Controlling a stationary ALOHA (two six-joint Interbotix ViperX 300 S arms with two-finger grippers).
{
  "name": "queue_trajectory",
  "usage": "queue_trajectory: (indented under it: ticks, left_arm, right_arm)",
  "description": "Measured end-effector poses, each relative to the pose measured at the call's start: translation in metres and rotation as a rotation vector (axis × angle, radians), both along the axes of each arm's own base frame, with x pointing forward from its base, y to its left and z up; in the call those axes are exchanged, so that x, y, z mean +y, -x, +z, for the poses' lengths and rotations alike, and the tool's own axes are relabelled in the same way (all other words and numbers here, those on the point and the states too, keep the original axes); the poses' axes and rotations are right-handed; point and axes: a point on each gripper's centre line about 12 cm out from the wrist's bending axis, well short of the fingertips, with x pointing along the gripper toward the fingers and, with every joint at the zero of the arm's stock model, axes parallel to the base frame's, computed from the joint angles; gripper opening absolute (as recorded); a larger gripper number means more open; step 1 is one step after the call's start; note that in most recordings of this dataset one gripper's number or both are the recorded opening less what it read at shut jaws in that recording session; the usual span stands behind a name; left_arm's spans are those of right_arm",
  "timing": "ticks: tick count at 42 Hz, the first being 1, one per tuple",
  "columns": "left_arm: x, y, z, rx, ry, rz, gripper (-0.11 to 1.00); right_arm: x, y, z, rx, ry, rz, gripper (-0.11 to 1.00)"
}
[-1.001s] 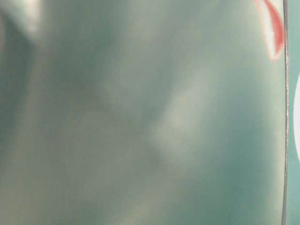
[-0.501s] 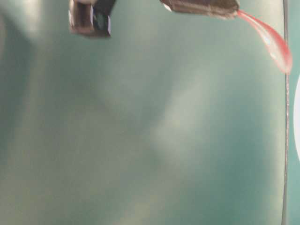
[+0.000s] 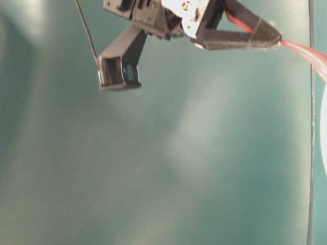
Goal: Scoop the yellow hexagonal prism block from the bowl with a spoon using the right arm.
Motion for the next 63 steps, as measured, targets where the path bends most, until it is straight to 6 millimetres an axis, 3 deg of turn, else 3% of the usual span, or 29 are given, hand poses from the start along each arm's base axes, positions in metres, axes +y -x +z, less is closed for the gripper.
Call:
queue_trajectory:
  ticks: [42, 63]
  left_arm:
    - [0.0, 0.0, 0.0, 0.002, 0.0, 0.0, 0.0]
    - [0.0, 0.0, 0.0, 0.002, 0.0, 0.0, 0.0]
  right_arm:
    - [-0.005, -0.024, -0.04, 0.048, 0.006, -0.006, 0.23]
    - [-0.006, -0.033, -0.049, 0.02, 0.02, 0.0, 0.23]
